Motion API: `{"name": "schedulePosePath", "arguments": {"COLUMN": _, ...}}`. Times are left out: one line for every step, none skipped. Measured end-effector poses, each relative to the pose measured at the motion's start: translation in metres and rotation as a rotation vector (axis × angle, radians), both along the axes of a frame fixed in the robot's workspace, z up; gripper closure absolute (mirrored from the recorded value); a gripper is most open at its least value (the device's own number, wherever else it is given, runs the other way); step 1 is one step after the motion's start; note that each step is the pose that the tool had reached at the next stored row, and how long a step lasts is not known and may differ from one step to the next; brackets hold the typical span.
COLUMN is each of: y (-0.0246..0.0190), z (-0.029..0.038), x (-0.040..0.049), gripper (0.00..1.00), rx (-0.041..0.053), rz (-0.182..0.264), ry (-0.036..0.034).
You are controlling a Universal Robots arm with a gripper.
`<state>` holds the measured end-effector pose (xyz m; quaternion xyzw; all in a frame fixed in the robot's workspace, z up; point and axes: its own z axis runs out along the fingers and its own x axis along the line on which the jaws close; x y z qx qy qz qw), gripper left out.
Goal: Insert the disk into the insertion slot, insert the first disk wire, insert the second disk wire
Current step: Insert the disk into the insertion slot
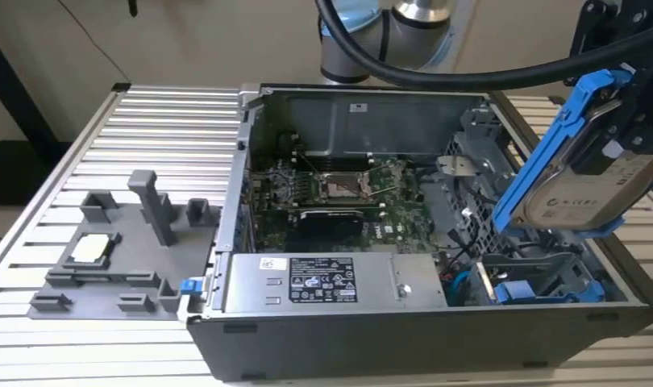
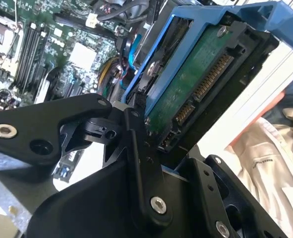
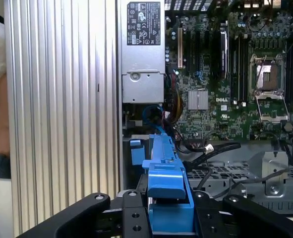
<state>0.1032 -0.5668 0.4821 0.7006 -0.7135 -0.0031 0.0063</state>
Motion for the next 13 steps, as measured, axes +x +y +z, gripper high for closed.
{"name": "schedulePosePath", "arguments": {"y": -0.0001, "z": -0.0009, "x": 0.0000, "gripper": 0.67, "rx": -0.0001, "rz": 0.000, "ry": 0.0000}}
{"name": "schedulePosePath", "arguments": {"y": -0.0002, "z": -0.0021, "x": 0.0000, "gripper": 0.67, "rx": 0.0001, "rz": 0.000, "ry": 0.0000}}
{"name": "schedulePosePath", "arguments": {"y": -0.0004, "z": -0.0032, "x": 0.0000, "gripper": 0.67, "rx": 0.0002, "rz": 0.000, "ry": 0.0000}}
{"name": "schedulePosePath", "arguments": {"y": -0.0005, "z": -0.0043, "x": 0.0000, "gripper": 0.67, "rx": 0.0001, "rz": 0.000, "ry": 0.0000}}
{"name": "schedulePosePath", "arguments": {"y": -0.0007, "z": -0.0054, "x": 0.0000, "gripper": 0.67, "rx": 0.0002, "rz": 0.000, "ry": 0.0000}}
{"name": "schedulePosePath", "arguments": {"y": -0.0008, "z": -0.0064, "x": 0.0000, "gripper": 0.67, "rx": 0.0001, "rz": 0.000, "ry": 0.0000}}
{"name": "schedulePosePath", "arguments": {"y": -0.0010, "z": -0.0076, "x": 0.0000, "gripper": 0.67, "rx": 0.0002, "rz": 0.000, "ry": 0.0000}}
{"name": "schedulePosePath", "arguments": {"y": -0.0012, "z": -0.0087, "x": 0.0000, "gripper": 0.67, "rx": 0.0002, "rz": 0.000, "ry": 0.0000}}
{"name": "schedulePosePath", "arguments": {"y": -0.0014, "z": -0.0098, "x": 0.0000, "gripper": 0.67, "rx": 0.0002, "rz": 0.000, "ry": 0.0000}}
{"name": "schedulePosePath", "arguments": {"y": -0.0016, "z": -0.0110, "x": 0.0000, "gripper": 0.67, "rx": 0.0002, "rz": 0.000, "ry": 0.0000}}
{"name": "schedulePosePath", "arguments": {"y": -0.0019, "z": -0.0123, "x": 0.0000, "gripper": 0.67, "rx": 0.0002, "rz": 0.000, "ry": 0.0000}}
{"name": "schedulePosePath", "arguments": {"y": -0.0022, "z": -0.0136, "x": 0.0000, "gripper": 0.67, "rx": 0.0001, "rz": 0.000, "ry": 0.0000}}
{"name": "schedulePosePath", "arguments": {"y": -0.0026, "z": -0.0149, "x": 0.0000, "gripper": 0.67, "rx": 0.0002, "rz": 0.000, "ry": 0.0000}}
